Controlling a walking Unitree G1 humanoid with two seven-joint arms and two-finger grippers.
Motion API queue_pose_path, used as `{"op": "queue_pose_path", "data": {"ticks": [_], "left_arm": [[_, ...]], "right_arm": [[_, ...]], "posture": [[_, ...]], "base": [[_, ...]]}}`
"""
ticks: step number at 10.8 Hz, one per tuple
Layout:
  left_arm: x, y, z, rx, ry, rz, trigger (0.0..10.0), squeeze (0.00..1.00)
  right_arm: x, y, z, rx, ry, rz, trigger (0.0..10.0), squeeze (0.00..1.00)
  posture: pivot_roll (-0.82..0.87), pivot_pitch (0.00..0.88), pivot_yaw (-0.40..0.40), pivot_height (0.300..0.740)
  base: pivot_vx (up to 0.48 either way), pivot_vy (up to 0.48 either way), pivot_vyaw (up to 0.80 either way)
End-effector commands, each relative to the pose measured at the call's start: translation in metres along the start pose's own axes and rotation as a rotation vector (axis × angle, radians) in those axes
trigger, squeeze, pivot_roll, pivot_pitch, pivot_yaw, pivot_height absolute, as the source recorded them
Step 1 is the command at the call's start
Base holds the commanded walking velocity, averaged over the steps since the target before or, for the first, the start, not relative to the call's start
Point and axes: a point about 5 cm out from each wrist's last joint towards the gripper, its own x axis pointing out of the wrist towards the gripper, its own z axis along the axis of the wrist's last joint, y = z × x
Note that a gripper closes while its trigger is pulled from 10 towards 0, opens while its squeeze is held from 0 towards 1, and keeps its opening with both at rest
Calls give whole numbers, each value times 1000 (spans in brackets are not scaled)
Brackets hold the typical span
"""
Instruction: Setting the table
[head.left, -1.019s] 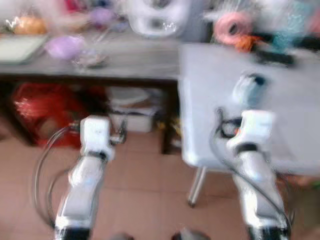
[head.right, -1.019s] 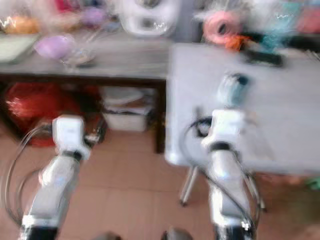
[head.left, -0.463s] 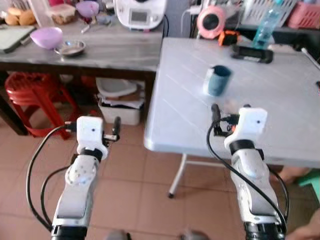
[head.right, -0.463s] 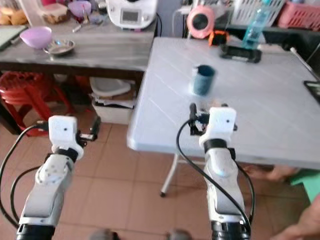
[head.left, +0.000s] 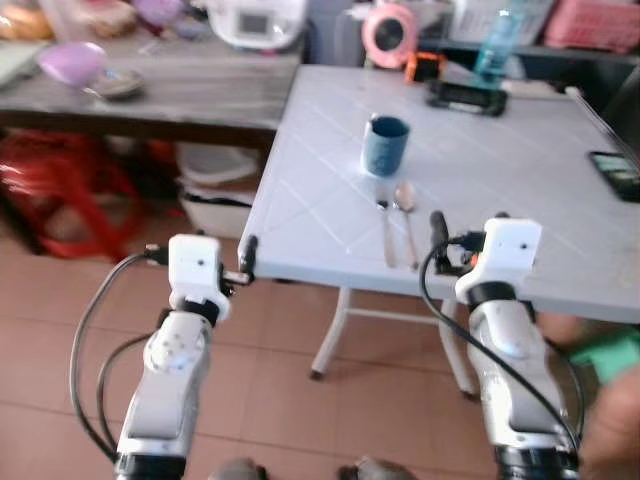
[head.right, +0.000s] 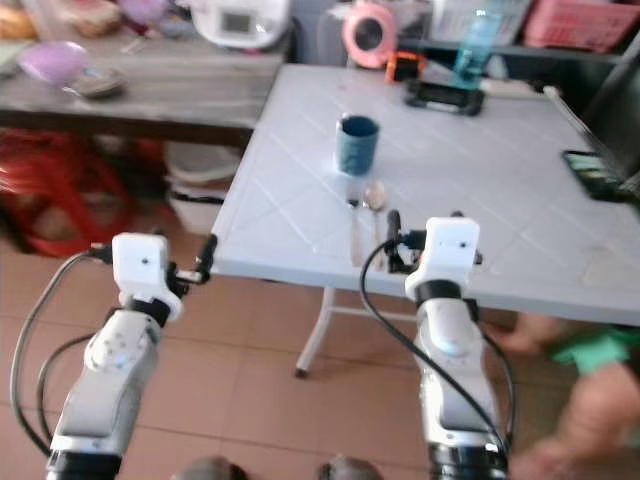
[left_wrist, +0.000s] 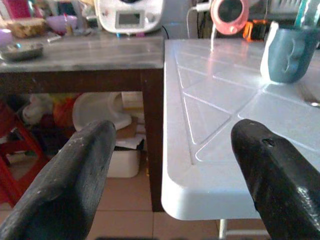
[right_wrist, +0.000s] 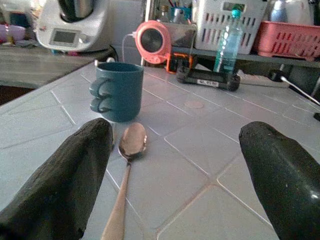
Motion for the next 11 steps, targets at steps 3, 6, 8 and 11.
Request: {"op": "queue_pose_path", "data": {"ticks": [3,6,8,11], "left_arm": [[-2,1,5,2,-21,-14,10000,0],[-2,1,5,2,-21,-20,10000,0],[-2,1,4,3,-20,-22,10000,0],[-1,0,5,7,-23,-30,10000,0]], "right_arm": [[-1,3,3,-19,-9,20,10000,0],[0,6,2,-17,-5,24,10000,0],[1,6,2,-13,-7,24,10000,0],[2,8,1,-10,-8,23,10000,0]], "posture": [[-30,0,-4,740],[-26,0,-3,740],[-25,0,0,740],[-23,0,5,740]], "base": [[0,0,0],[162,0,133],[244,0,0],[241,0,0]]}}
